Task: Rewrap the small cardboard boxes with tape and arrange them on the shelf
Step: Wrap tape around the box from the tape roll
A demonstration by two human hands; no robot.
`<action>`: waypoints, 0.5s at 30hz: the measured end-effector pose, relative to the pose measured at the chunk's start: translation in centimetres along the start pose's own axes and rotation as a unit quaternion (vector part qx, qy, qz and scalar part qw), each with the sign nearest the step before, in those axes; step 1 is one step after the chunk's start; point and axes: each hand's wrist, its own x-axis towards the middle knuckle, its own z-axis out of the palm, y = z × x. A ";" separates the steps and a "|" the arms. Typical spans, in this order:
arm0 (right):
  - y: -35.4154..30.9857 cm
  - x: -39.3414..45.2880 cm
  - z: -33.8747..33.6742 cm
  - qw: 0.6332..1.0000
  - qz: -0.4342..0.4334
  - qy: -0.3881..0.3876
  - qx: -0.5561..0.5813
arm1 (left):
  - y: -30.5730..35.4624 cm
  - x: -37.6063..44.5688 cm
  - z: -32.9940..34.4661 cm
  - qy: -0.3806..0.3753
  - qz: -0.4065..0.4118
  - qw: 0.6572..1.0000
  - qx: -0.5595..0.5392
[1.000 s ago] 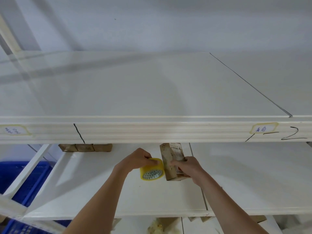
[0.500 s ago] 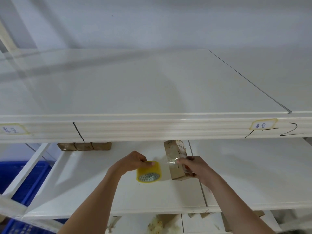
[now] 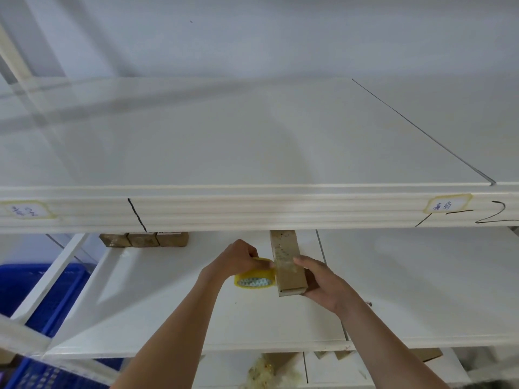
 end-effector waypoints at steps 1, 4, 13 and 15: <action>0.0 0.1 0.1 1.000 0.004 0.005 0.020 | 0.1 0.0 0.0 0.005 0.004 1.000 0.000; 0.0 0.6 0.1 0.997 0.005 0.013 0.078 | 0.3 -0.1 0.3 0.029 0.006 1.000 -0.001; 1.2 2.6 1.4 0.980 0.032 0.078 -0.183 | 0.9 -0.4 1.0 0.071 -0.002 0.990 0.121; 1.4 3.2 1.9 0.958 0.017 0.147 -0.247 | 1.4 -0.3 1.1 0.073 0.000 0.987 0.143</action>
